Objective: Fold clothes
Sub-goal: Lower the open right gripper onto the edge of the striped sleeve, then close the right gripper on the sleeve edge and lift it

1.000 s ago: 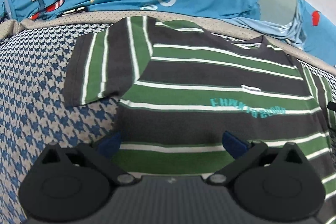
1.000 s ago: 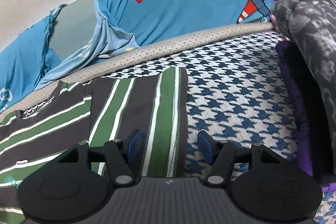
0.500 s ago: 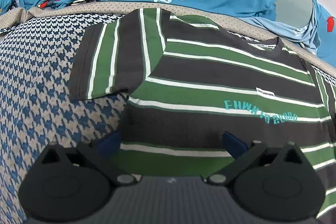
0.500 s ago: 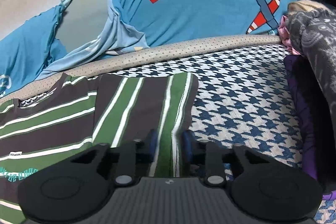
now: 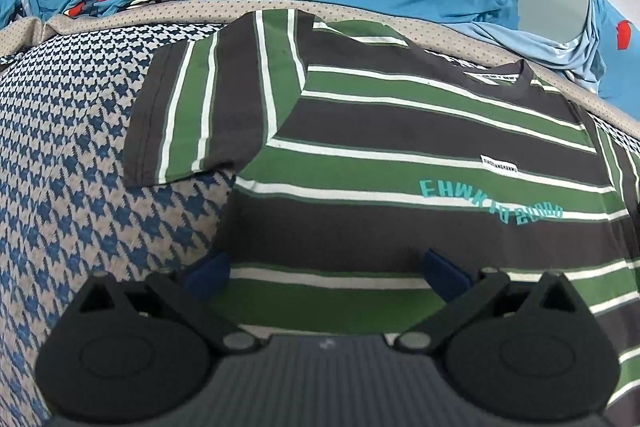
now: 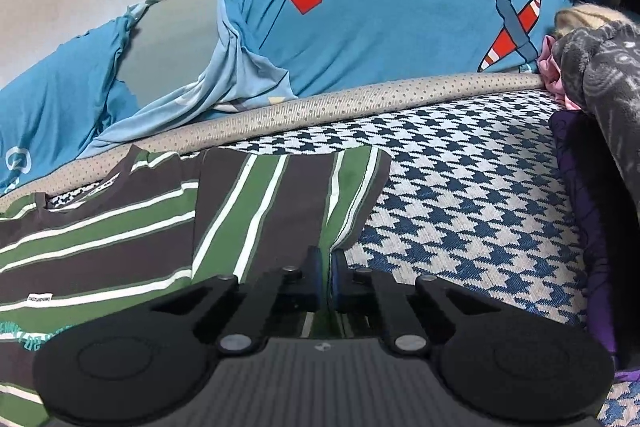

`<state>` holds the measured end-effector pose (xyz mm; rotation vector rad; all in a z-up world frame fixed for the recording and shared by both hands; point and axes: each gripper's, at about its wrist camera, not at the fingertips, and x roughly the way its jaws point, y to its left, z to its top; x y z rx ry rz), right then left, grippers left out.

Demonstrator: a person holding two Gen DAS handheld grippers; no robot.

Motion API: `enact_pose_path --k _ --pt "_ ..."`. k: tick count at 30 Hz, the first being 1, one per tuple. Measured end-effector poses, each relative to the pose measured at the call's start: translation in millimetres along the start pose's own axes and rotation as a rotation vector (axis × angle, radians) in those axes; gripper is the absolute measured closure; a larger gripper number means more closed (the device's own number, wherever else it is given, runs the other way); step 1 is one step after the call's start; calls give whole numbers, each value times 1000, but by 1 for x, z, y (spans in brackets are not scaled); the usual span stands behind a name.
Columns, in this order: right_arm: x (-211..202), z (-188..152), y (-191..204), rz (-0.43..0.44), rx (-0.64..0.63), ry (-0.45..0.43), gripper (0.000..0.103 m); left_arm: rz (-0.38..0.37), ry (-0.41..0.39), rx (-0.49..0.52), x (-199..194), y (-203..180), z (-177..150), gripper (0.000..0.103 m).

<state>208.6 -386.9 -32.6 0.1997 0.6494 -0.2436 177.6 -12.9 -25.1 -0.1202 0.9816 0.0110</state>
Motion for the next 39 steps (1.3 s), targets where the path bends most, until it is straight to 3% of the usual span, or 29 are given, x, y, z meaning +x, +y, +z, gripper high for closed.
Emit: enact_pose_path --k 12,21,26,31,37,39 --pt "-13 5 4 41 13 -56 97 -7 1 6 -1 -2 -1 0" --pt "-6 1 -9 29 100 11 95 -10 1 6 -1 -2 -2 0" --pt "-6 -1 -16 28 144 49 80 -15 1 6 -2 -3 -2 0" --pt "-7 -3 -16 25 145 56 75 -18 0 13 -3 -6 -2 0" --pt "-6 -6 -9 13 110 46 75 -18 2 15 -3 -6 -3 0" --pt "-5 -7 -9 13 105 38 84 -19 2 17 -3 -7 -3 0"
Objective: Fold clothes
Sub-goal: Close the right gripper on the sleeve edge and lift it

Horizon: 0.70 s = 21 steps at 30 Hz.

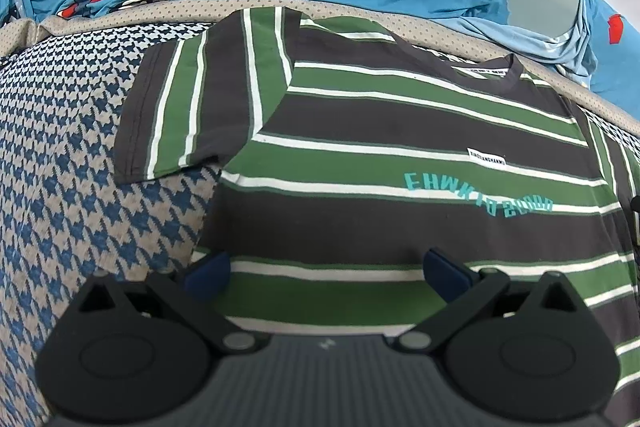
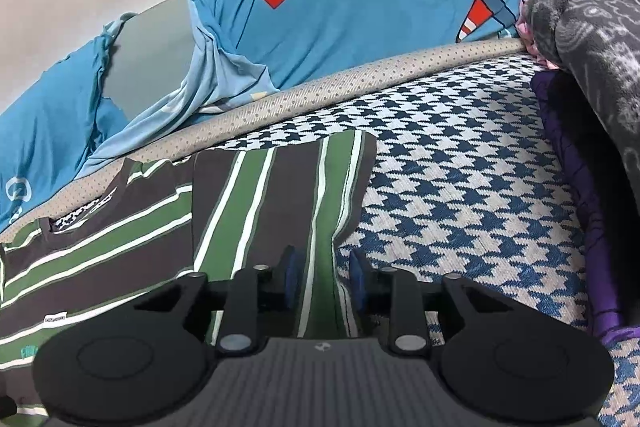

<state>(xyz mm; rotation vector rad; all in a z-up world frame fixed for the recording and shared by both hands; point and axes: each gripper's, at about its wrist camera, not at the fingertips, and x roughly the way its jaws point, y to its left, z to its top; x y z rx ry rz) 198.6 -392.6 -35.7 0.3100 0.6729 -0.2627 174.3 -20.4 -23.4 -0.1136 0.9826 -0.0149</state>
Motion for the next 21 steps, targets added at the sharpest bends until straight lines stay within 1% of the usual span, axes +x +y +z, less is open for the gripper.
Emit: enact_pose_path --k 1,4,8,12,17,21 --pt "1 0 0 0 -3 -4 92 -1 0 2 0 -1 0 0" --pt "1 -1 1 5 -7 -12 96 -1 -1 6 -1 -1 -1 0" --pt "-4 0 9 22 -16 -38 97 -3 0 1 -1 -1 0 0" --pt "-10 2 19 65 -17 -72 97 -3 -1 1 -2 -1 -1 0" --pt "-20 2 38 145 -45 -124 97 -1 0 7 -3 -1 -1 0" --pt "-24 -3 59 223 -81 -140 97 -12 5 -14 -4 3 -1 0"
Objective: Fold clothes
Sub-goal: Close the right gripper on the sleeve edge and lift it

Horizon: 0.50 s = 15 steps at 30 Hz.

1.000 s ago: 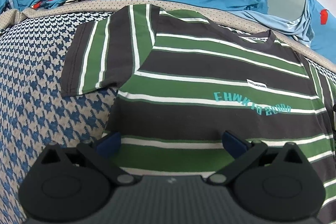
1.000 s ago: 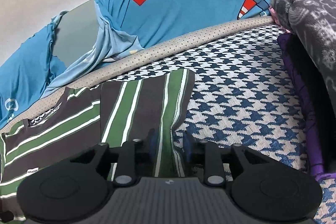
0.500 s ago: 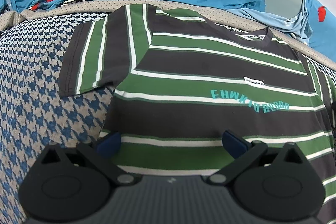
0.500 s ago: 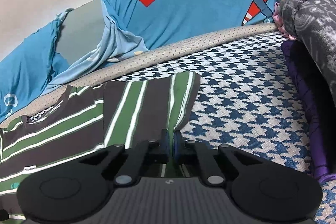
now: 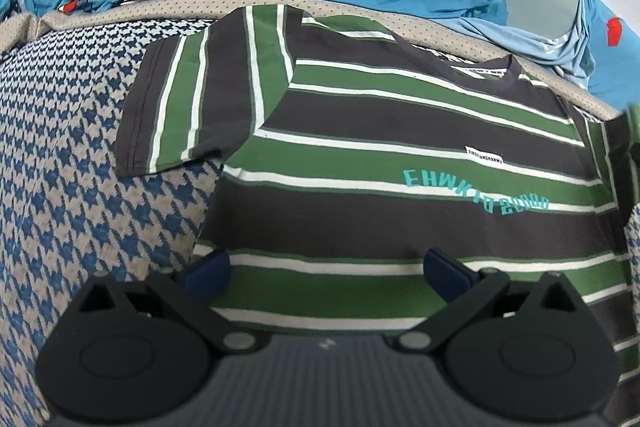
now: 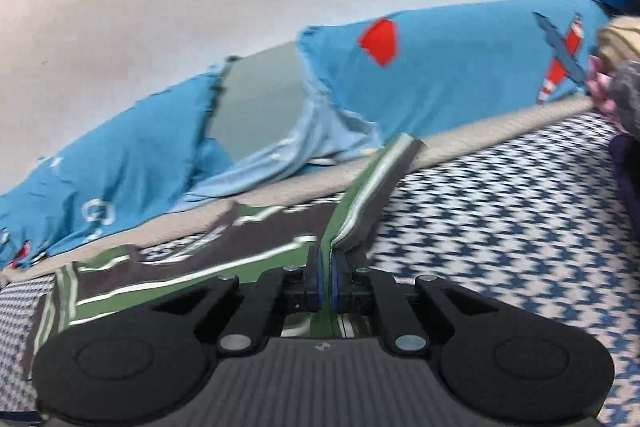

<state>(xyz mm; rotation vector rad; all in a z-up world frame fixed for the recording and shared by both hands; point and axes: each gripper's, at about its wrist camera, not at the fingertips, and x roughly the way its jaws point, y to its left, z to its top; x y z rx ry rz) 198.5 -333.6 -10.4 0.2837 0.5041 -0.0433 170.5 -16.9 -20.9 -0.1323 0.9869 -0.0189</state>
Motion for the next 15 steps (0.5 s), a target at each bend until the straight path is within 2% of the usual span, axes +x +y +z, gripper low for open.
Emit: enact_pose_path --k 9,15 --pt "8 -15 59 147 -162 27 97 -6 1 -22 -5 13 0 0" --pt "19 -37 83 183 -242 85 97 -9 0 -27 -7 19 0 0"
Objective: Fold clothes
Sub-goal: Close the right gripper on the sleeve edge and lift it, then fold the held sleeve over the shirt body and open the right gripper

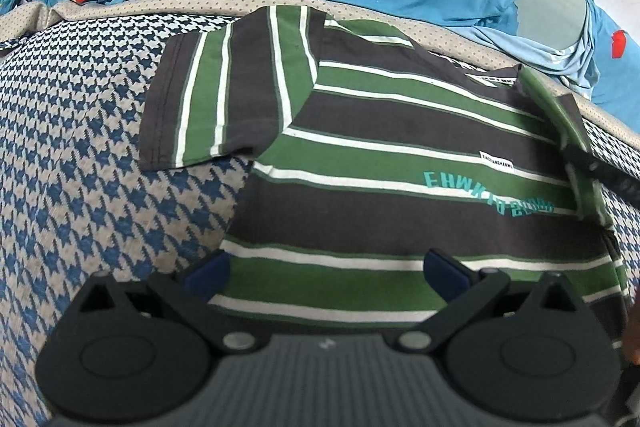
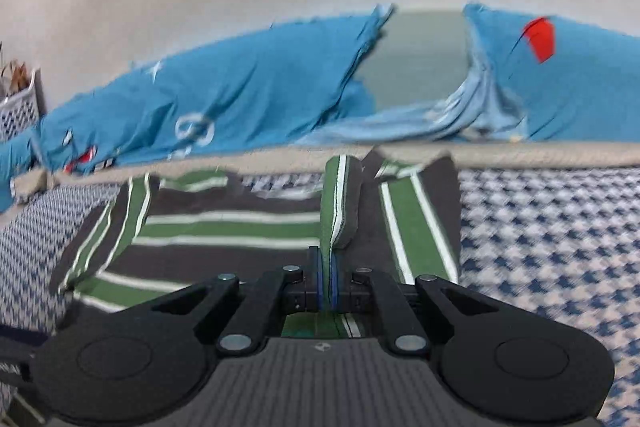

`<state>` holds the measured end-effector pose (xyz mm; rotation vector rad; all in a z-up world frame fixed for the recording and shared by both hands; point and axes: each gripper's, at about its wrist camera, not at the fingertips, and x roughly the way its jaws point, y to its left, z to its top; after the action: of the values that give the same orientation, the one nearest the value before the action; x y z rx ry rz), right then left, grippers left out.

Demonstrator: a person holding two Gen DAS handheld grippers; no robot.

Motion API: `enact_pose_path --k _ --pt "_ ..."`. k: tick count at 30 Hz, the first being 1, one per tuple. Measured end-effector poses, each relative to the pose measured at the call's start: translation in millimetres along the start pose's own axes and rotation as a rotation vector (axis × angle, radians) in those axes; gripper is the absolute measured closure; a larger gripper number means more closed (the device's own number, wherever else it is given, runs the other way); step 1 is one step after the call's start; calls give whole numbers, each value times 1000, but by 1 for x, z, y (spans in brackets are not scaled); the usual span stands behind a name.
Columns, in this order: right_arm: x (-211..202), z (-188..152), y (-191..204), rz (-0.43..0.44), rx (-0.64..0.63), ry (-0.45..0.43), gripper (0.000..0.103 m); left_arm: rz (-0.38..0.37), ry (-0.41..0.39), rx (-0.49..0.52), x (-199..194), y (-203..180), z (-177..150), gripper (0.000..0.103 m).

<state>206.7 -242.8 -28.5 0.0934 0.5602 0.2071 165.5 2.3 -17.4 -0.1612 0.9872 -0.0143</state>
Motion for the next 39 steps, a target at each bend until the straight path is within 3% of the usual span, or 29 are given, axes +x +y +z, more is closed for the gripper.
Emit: enact_pose_path --k 12,17,18,28,39 --pt "9 -9 6 38 -17 71 92 -6 -3 -3 -3 3 0 0" --pt "3 -3 4 74 2 53 66 -6 -4 -4 -3 2 -1 0" --pt "2 -2 4 81 6 46 65 -7 -5 -6 -3 2 0 0" --pt "12 -5 9 84 -5 65 65 -9 -1 -20 -2 5 1 0" --pt "3 -12 31 182 -76 196 64 7 3 -22 -1 2 1 0"
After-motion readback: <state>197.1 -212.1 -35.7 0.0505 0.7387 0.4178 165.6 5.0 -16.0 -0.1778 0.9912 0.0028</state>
